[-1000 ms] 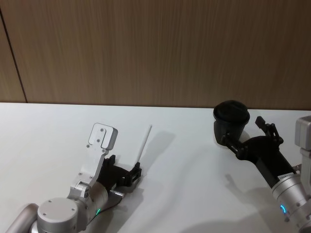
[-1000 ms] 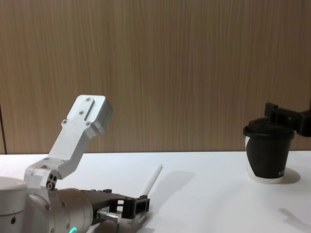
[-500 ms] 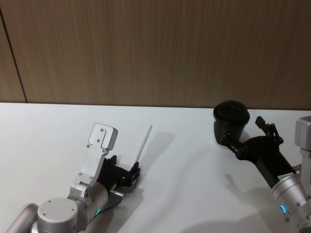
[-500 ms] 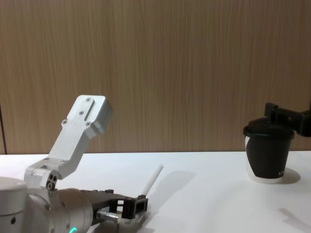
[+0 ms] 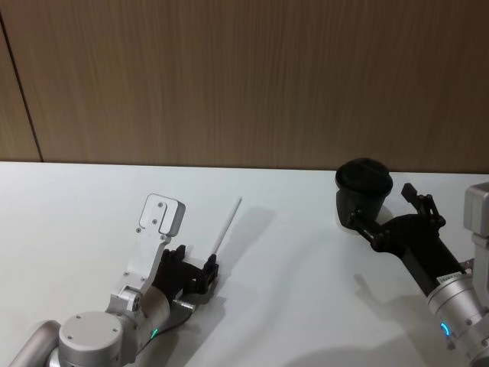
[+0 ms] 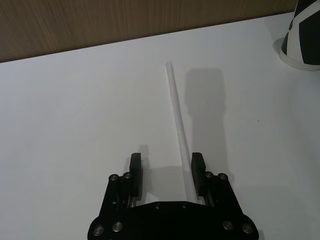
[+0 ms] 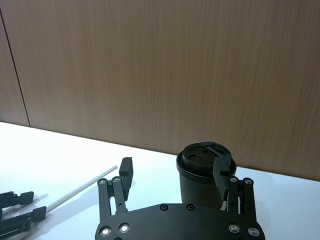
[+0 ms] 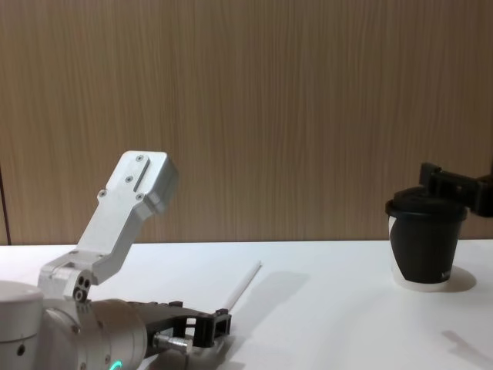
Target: Pick up the straw with one hand, pass it to the other hand, and insert it into the cup.
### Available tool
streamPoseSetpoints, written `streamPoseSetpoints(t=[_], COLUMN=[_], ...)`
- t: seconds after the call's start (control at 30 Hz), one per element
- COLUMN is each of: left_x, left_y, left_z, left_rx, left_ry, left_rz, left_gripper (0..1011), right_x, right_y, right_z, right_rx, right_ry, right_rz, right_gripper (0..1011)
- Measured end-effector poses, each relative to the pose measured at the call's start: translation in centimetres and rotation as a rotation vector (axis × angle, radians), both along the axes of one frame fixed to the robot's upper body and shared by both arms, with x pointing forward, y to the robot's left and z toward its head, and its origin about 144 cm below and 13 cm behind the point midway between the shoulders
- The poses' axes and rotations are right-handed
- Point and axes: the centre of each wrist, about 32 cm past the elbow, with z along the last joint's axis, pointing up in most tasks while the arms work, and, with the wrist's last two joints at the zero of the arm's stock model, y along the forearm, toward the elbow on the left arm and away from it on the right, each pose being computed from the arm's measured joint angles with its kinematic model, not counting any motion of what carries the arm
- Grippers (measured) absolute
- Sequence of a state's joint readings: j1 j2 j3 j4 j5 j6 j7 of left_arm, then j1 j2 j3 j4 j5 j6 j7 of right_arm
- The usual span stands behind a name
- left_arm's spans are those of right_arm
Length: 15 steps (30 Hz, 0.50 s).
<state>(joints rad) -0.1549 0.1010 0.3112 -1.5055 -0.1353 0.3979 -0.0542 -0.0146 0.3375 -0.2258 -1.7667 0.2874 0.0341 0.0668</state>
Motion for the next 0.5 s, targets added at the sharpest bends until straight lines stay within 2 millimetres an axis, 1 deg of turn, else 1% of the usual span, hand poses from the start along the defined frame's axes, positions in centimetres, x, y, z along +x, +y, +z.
streamPoseSetpoints(t=[0.5], left_x=[0.0], left_y=[0.0], left_z=[0.0], left_rx=[0.0], left_ry=[0.0], left_rz=[0.0], left_gripper=[522], right_x=[0.0], right_y=[0.0], right_z=[0.0], right_rx=[0.0], right_ry=[0.0], right_rz=[0.0], right_gripper=[1001])
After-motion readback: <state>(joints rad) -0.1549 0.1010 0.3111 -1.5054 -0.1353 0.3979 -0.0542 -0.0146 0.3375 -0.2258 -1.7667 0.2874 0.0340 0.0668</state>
